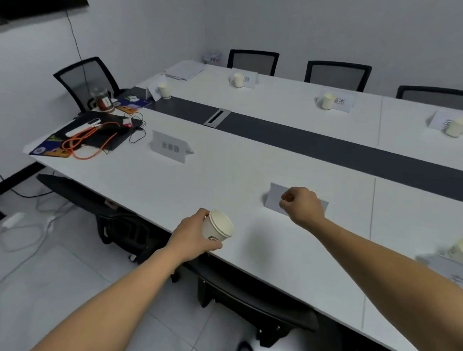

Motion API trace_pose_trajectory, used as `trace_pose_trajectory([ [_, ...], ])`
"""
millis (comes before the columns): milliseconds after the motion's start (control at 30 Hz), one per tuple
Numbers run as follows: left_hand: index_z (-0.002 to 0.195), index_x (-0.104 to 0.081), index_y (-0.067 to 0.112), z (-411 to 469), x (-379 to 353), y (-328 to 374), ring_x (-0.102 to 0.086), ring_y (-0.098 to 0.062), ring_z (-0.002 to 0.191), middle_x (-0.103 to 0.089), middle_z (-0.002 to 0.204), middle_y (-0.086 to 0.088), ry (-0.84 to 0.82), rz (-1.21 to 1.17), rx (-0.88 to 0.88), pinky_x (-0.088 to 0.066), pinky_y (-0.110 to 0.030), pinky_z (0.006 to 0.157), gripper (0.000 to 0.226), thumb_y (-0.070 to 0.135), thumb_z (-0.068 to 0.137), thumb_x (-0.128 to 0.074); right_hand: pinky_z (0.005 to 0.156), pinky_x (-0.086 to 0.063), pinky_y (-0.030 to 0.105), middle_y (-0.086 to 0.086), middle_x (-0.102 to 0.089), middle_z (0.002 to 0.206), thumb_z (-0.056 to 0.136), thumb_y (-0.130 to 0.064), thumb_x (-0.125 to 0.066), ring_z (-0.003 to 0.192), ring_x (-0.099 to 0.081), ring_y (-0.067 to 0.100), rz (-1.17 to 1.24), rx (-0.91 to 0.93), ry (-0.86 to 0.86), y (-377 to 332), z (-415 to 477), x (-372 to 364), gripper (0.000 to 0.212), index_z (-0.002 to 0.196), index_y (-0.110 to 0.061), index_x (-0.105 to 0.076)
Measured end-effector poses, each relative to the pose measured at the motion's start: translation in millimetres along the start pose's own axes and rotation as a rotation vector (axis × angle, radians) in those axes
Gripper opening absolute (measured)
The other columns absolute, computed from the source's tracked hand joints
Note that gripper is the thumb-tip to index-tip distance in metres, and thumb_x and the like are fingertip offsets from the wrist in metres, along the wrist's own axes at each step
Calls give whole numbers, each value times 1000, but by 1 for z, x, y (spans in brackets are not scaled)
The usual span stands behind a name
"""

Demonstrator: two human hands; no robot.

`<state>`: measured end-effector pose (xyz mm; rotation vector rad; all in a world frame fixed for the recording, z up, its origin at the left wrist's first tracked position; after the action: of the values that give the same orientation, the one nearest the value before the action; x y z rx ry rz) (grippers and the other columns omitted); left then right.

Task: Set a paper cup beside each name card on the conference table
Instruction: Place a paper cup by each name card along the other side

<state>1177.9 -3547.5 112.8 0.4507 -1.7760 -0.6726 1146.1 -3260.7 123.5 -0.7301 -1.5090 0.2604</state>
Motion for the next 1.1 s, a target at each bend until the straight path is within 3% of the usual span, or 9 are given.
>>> trace_pose_trajectory([
  [200,125,-50,20,85,13,10,-61,-23,97,-61,112,1,-47,36,-37,-56,-43,84,71,33,65,-85,68,-50,31,3,-71,92,85,-22,-65,83,-64,23,51,-27,-66,-10,73,-24,13,95,-15,-70],
  [367,123,-51,22,151,17,27,-61,-21,98,-61,111,4,-108,38,-60,-56,-42,85,68,29,66,-87,71,-56,37,-1,-71,81,81,-21,-71,78,-68,20,187,-55,-160,-19,130,-40,10,81,-11,-72],
  [500,124,-53,23,185,14,35,-60,-22,102,-62,115,3,-135,46,-91,-54,-44,90,71,30,62,-88,56,-51,28,5,-73,85,80,-26,-78,73,-69,17,353,-73,-301,-32,147,-53,27,83,-1,-70],
  [633,123,-53,25,211,5,49,-60,-21,101,-62,115,4,-176,50,-149,-54,-45,88,72,35,60,-87,53,-46,24,1,-70,77,77,-29,-80,68,-64,13,445,-63,-402,-44,158,-62,32,85,0,-71],
  [800,124,-52,26,240,-7,62,-61,-20,100,-62,114,6,-237,62,-194,-55,-45,87,74,37,59,-87,53,-49,24,4,-64,69,80,-11,-76,65,-61,17,456,-52,-364,-43,176,-57,15,70,-8,-65],
  [1100,119,-54,23,272,-51,81,-61,-23,98,-63,110,3,-357,76,-239,-54,-46,86,67,36,61,-86,58,-55,28,11,-66,72,80,-2,-71,64,-63,21,385,-110,-284,5,190,-37,5,77,0,-68],
])
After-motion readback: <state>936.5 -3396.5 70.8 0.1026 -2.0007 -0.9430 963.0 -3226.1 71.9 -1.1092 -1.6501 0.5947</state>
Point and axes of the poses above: each hand's wrist, its own z-axis towards the middle knuckle, its own x-axis out of the back of the hand, y = z × x, the point moved 8 cm from there along z, towards the middle knuckle
